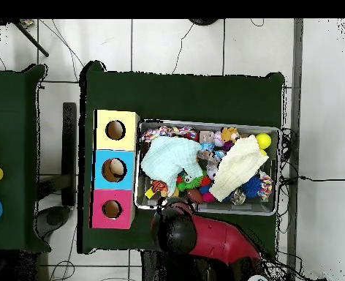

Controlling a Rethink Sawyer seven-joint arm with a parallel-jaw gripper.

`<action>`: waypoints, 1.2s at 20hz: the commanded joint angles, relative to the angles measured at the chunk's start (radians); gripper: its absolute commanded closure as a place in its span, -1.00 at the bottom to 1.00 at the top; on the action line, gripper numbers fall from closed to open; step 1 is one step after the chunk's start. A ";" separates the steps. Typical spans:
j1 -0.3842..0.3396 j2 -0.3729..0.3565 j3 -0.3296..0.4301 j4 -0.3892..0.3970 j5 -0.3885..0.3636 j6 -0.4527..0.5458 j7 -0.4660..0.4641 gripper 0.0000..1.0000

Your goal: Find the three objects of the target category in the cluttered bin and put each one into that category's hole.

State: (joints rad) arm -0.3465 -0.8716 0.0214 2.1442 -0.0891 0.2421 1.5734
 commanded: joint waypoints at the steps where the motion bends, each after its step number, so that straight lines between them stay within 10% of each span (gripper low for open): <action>1: -0.052 0.067 0.064 -0.146 -0.063 0.080 0.006 -1.00; 15: 0.044 0.083 0.045 -0.401 -0.030 0.361 0.052 -1.00; 24: 0.114 0.148 -0.063 -0.402 0.015 0.189 0.260 -1.00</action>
State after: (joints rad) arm -0.2528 -0.8053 0.0015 1.8437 -0.1082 0.5016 1.5738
